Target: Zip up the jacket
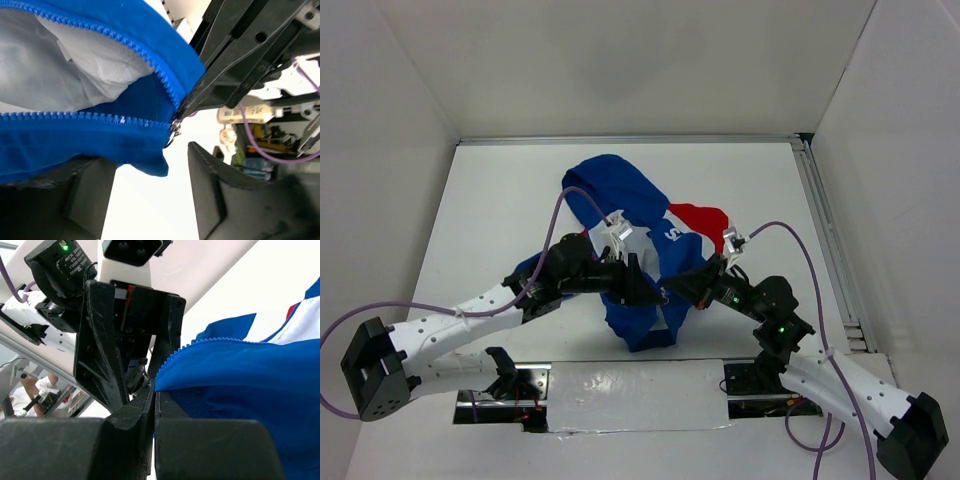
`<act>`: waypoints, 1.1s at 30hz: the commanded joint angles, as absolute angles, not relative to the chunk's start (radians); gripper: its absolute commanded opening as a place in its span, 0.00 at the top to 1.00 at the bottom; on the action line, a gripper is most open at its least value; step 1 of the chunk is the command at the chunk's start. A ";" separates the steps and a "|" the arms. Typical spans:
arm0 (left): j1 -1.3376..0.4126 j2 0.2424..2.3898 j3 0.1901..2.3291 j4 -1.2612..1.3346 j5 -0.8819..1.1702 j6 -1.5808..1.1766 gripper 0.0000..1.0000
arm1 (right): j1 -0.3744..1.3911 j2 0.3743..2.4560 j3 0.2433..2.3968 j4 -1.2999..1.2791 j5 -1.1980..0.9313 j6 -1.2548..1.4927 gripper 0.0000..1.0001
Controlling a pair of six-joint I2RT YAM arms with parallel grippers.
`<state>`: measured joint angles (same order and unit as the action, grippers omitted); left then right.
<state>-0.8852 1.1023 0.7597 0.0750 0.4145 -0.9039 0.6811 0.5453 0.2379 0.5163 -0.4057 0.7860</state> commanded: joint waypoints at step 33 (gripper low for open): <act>-0.881 1.034 0.672 0.305 0.379 -1.003 0.51 | 0.707 0.606 0.319 0.563 -0.437 0.775 1.00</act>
<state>-0.8822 1.0199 0.6456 0.2375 0.3717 -1.0054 0.6941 0.5961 0.2630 0.5076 -0.4229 0.7727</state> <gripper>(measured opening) 0.491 0.011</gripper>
